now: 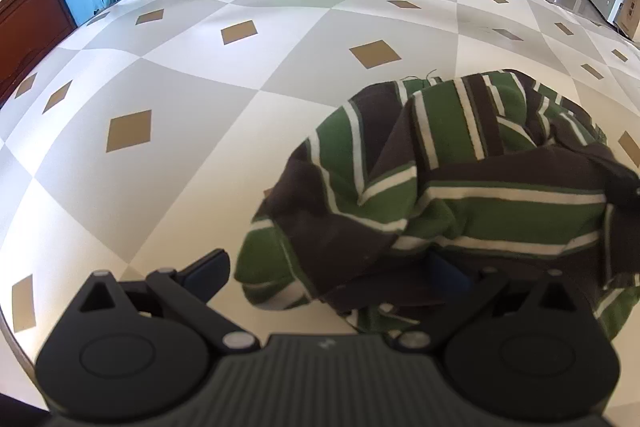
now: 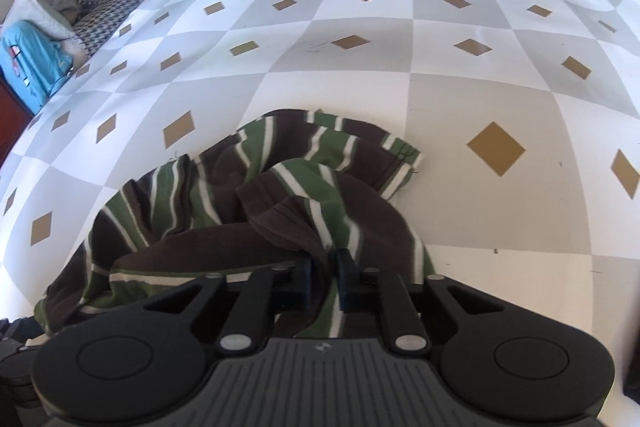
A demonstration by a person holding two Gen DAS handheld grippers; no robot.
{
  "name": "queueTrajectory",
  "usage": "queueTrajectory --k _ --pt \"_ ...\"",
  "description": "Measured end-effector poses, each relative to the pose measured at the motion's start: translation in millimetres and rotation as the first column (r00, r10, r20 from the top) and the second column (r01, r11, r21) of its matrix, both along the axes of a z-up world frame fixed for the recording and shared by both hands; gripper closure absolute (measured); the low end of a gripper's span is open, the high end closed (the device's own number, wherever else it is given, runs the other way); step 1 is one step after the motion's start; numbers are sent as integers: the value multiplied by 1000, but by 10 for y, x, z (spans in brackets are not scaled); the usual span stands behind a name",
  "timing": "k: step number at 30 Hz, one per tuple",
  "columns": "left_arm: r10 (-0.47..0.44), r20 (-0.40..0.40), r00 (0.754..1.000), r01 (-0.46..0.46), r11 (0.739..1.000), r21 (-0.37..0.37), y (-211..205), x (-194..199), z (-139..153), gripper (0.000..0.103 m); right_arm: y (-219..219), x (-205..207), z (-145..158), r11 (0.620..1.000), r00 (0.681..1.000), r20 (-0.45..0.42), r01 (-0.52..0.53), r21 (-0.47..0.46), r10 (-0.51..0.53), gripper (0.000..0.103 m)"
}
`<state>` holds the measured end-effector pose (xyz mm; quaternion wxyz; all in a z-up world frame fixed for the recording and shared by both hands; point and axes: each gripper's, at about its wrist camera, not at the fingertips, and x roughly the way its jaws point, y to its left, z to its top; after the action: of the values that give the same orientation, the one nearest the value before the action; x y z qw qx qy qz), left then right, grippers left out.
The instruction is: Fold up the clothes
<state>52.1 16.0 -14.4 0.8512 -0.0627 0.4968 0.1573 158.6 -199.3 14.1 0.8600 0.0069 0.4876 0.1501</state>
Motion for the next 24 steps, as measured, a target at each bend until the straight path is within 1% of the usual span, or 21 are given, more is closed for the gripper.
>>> queueTrajectory --k 2,6,10,13,15,18,19,20,21,23,24 --pt "4 0 1000 -4 1000 6 31 -9 4 0 -67 8 36 1000 999 16 29 -6 -29 95" --pt "16 0 1000 -16 1000 9 119 -27 -1 0 -244 38 70 994 994 26 103 -33 -103 96" --pt "43 0 999 -43 999 29 222 -46 -4 0 -420 55 -7 982 987 -6 157 -108 -159 96" --pt "73 -4 997 -72 996 55 295 -57 6 0 -521 34 -94 972 984 -36 168 -164 -176 96" --pt "89 -5 996 -89 994 65 343 -62 11 0 -571 9 -134 969 982 -56 165 -182 -178 96" --pt "123 -2 992 -123 988 94 394 -76 36 0 -614 -39 -122 967 983 -59 160 -196 -175 95" --pt "134 1 991 -133 986 101 408 -83 51 0 -613 -54 -90 967 984 -47 160 -198 -172 90" --pt "143 5 990 -143 984 104 418 -90 71 0 -609 -68 -52 967 985 -32 160 -199 -170 80" --pt "150 8 989 -150 984 99 428 -97 92 0 -605 -82 -14 967 986 -18 160 -200 -167 77" --pt "153 16 988 -153 986 59 437 -128 138 0 -606 -91 80 970 986 8 166 -178 -167 69" --pt "150 19 989 -151 988 37 430 -149 162 0 -603 -92 126 971 985 21 170 -165 -169 67"
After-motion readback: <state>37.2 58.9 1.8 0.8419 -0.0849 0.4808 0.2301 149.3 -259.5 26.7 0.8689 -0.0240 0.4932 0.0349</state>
